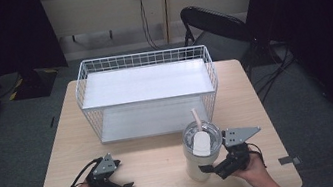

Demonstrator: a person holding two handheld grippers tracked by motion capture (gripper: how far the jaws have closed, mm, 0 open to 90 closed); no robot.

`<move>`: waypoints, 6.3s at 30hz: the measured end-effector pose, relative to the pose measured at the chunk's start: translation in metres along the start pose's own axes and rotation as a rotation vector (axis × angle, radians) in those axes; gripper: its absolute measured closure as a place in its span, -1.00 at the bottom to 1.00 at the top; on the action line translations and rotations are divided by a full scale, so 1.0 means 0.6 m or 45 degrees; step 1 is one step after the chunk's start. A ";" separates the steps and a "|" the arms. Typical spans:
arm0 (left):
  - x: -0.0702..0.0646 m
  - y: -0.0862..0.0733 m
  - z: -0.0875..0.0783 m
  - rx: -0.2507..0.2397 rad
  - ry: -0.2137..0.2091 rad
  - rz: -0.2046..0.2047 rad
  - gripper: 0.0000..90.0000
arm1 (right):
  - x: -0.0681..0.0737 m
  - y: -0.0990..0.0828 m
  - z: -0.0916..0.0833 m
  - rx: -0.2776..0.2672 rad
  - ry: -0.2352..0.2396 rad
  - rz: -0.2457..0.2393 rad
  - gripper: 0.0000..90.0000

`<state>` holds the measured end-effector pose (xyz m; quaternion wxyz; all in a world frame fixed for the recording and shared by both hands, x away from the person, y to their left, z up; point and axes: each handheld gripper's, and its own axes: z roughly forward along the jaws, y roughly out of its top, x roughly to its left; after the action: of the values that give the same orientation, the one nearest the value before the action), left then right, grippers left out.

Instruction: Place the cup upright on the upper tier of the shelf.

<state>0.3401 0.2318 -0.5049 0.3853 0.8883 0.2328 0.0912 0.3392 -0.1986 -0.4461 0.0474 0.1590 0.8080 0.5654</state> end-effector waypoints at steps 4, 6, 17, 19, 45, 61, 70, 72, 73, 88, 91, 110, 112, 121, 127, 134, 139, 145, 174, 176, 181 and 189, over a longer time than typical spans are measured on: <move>0.000 0.000 0.000 -0.001 0.003 0.000 -0.87 | -0.001 -0.002 0.001 -0.013 0.003 -0.013 -0.82; 0.000 0.000 0.000 -0.002 0.003 0.001 -0.87 | -0.001 -0.002 0.003 -0.022 0.004 -0.015 -0.83; 0.001 0.000 0.000 -0.002 0.003 0.004 -0.87 | -0.003 -0.006 0.009 -0.045 0.016 -0.029 -0.83; 0.000 0.000 0.001 -0.006 0.003 -0.001 -0.87 | -0.003 -0.006 0.010 -0.046 0.017 -0.030 -0.83; 0.001 0.000 0.001 -0.003 0.005 0.003 -0.87 | 0.007 -0.010 0.010 -0.153 -0.030 -0.046 -0.82; 0.001 0.000 0.001 -0.003 0.005 0.000 -0.87 | 0.013 -0.009 0.010 -0.156 -0.069 -0.051 -0.81; 0.001 0.000 0.001 -0.003 0.005 0.001 -0.87 | 0.010 -0.005 0.004 -0.165 -0.068 -0.033 -0.80; 0.001 0.000 0.001 -0.003 0.005 0.003 -0.87 | 0.010 0.000 0.001 -0.166 -0.077 -0.046 -0.80; 0.001 0.000 0.001 -0.002 0.005 0.003 -0.87 | 0.009 0.002 -0.001 -0.172 -0.082 -0.046 -0.80; 0.002 0.001 0.001 -0.001 0.007 0.001 -0.87 | -0.010 0.044 -0.023 -0.205 -0.117 -0.026 -0.80; 0.002 0.001 0.001 -0.002 0.007 0.001 -0.87 | -0.013 0.054 -0.024 -0.213 -0.114 -0.013 -0.80; 0.002 0.001 0.001 -0.001 0.007 0.001 -0.87 | -0.023 0.121 -0.022 -0.195 -0.097 -0.036 -0.80; 0.002 0.001 0.001 -0.001 0.007 0.001 -0.87 | -0.025 0.127 -0.021 -0.201 -0.094 -0.036 -0.80; 0.002 0.001 0.001 -0.001 0.007 0.001 -0.87 | -0.033 0.154 -0.021 -0.203 -0.097 -0.027 -0.80; 0.002 0.001 0.001 -0.001 0.006 0.001 -0.87 | -0.039 0.172 -0.021 -0.206 -0.095 -0.031 -0.80; 0.002 0.001 0.001 0.000 0.006 0.002 -0.87 | -0.046 0.195 -0.020 -0.206 -0.089 -0.024 -0.80; 0.002 0.001 0.001 0.000 0.006 0.002 -0.87 | -0.048 0.215 -0.017 -0.205 -0.084 -0.035 -0.80; 0.002 0.001 0.001 0.000 0.006 0.001 -0.87 | -0.049 0.240 -0.014 -0.222 -0.082 -0.045 -0.80; 0.002 0.001 0.001 -0.001 0.006 0.000 -0.87 | -0.053 0.334 0.003 -0.246 -0.070 -0.056 -0.80; 0.002 0.001 0.001 -0.001 0.006 0.002 -0.87 | -0.054 0.339 0.004 -0.249 -0.059 -0.057 -0.80; 0.002 0.001 0.001 -0.006 0.006 -0.003 -0.87 | -0.055 0.353 0.007 -0.244 -0.068 -0.065 -0.80; 0.001 0.001 0.001 -0.007 0.007 -0.003 -0.87 | -0.058 0.375 0.013 -0.254 -0.079 -0.071 -0.80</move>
<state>0.3413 0.2315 -0.5052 0.3871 0.8867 0.2347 0.0939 0.4198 -0.1325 -0.2437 0.1036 0.1483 0.7500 0.6362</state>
